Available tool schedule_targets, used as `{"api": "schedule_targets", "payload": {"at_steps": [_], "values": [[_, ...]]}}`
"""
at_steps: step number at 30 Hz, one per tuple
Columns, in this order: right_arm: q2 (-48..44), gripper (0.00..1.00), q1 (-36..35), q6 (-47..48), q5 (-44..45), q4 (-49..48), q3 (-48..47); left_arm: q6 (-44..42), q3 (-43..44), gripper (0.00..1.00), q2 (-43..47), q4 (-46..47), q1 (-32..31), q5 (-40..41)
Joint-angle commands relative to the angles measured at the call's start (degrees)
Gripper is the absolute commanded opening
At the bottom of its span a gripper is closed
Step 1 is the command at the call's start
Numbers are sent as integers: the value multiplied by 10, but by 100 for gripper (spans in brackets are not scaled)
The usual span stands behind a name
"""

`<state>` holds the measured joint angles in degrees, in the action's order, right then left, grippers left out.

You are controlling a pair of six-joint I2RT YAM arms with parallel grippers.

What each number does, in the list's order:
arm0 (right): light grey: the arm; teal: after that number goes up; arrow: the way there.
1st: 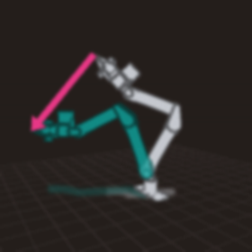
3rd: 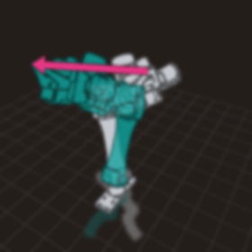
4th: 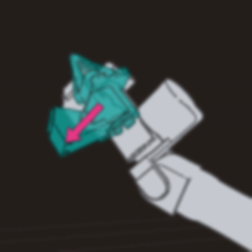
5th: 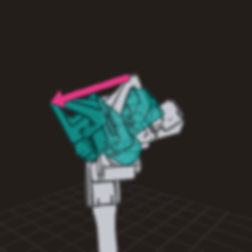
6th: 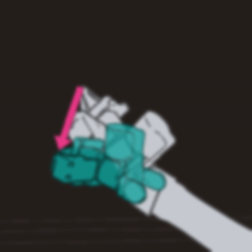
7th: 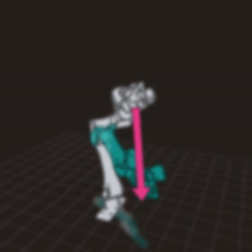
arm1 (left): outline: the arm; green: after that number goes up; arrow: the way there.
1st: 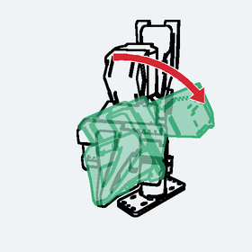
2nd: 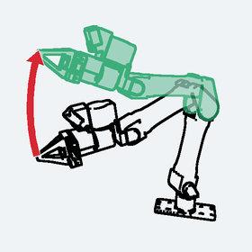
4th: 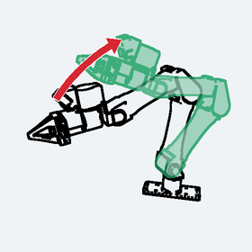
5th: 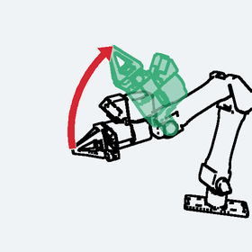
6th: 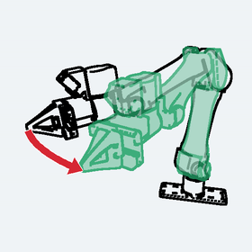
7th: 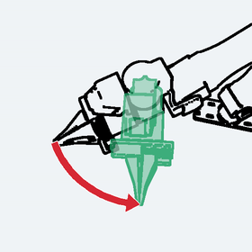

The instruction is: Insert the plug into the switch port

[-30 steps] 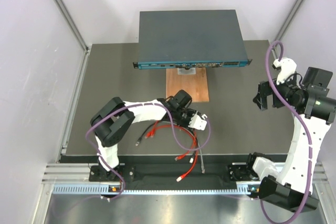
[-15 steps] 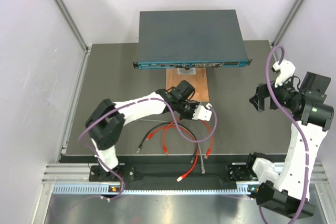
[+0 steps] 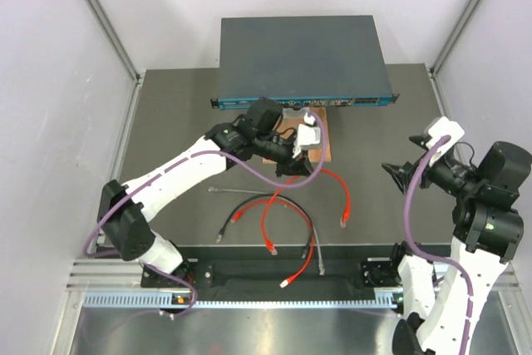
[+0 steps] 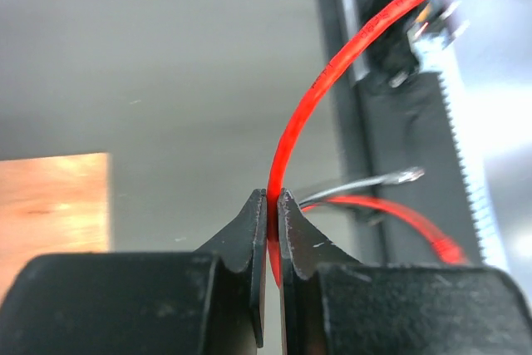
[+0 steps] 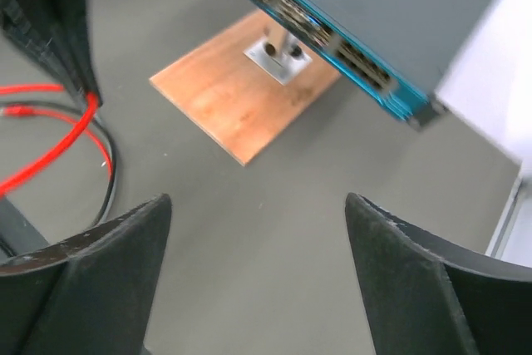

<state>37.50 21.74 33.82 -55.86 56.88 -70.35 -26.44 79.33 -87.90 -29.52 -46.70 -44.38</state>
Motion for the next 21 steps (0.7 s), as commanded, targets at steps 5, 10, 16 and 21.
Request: {"api": "schedule_targets", "payload": {"at_steps": [5,10,16,21], "values": [[7,77,-6,195,-122,100,-31,294,-46,0,63,163,17,-67],[-7,71,-6,188,-140,93,-3,484,-105,0,78,291,20,-24],[-52,70,-6,-124,-170,-128,67,613,-159,0,76,404,19,-14],[-66,69,-6,-329,-166,-327,129,699,-162,0,37,475,19,8]]}}
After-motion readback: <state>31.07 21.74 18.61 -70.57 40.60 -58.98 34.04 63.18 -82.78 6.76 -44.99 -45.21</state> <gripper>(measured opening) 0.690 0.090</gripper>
